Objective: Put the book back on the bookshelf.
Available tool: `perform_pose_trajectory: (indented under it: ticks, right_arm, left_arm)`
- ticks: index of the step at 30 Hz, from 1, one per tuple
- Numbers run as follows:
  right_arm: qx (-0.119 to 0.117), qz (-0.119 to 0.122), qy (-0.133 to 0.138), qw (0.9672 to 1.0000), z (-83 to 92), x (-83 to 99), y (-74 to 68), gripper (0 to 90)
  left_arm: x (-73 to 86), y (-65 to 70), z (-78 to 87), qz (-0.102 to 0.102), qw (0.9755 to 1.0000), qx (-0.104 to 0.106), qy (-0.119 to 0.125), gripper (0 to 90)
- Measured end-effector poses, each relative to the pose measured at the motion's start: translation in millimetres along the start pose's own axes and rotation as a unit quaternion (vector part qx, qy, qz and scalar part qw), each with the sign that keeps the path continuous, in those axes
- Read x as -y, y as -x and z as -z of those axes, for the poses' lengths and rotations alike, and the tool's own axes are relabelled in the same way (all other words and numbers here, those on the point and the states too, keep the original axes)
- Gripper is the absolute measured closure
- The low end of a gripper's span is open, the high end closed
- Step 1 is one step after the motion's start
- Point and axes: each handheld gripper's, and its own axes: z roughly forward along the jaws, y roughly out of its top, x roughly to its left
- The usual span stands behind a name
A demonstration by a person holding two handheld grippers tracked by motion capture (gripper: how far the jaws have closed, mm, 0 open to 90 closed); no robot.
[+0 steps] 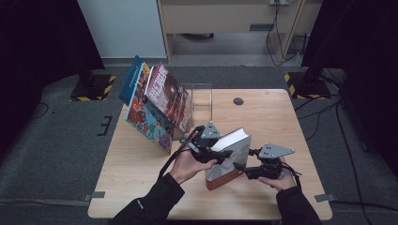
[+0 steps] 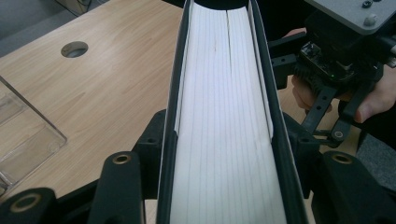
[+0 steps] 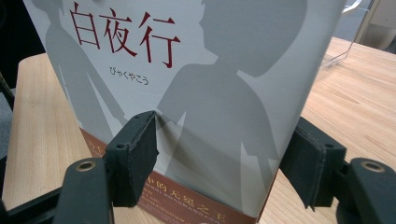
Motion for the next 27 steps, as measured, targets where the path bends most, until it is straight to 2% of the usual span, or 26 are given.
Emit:
perform_pose_trajectory:
  ticks: [5,11,27]
  right_arm:
    - [-0.002,-0.001,0.000,1.0000,-0.1,-0.2,0.0,31.5]
    - [-0.004,0.000,-0.001,1.0000,0.3,-0.5,0.2,31.2]
    - [-0.001,0.003,-0.004,1.0000,1.2,0.1,0.9,33.6]
  left_arm:
    - [-2.4,-0.8,-4.0,0.007,0.9998,0.006,-0.019,46.0]
    - [-7.1,-0.2,-9.0,0.004,0.9990,0.007,-0.044,45.6]
    - [-12.2,2.3,-16.1,-0.009,0.9976,-0.007,-0.069,42.9]
